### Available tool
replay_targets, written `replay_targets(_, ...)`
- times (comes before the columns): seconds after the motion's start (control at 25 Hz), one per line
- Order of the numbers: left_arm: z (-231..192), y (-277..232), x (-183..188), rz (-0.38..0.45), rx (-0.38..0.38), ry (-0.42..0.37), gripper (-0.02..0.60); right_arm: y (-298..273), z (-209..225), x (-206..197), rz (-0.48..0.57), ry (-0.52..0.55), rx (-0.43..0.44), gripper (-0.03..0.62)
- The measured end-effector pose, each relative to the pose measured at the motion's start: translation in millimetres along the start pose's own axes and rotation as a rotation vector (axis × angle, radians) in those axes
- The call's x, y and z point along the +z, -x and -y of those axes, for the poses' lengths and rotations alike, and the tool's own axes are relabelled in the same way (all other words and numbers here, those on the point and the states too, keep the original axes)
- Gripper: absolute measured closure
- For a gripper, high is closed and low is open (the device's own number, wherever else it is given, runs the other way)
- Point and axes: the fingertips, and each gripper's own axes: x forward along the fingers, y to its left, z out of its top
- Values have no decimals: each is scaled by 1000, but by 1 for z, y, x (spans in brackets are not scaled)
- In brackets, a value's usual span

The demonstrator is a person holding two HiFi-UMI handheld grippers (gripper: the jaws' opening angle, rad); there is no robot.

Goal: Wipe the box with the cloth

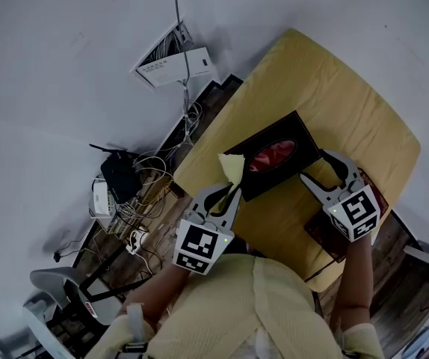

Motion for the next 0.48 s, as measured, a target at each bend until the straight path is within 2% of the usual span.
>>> replay_targets(0.2, -7, -3, 1, 8, 27, 5, 552, 0, 0, -1, -14, -5, -45, 332)
replay_targets(0.36, -17, -7, 6, 14, 41, -2, 552, 3, 0, -5, -58, 38, -107, 332)
replay_targets(0.48, -24, -12, 9, 15, 45, -18, 552, 5, -4, -4, -70, 20, -136, 333)
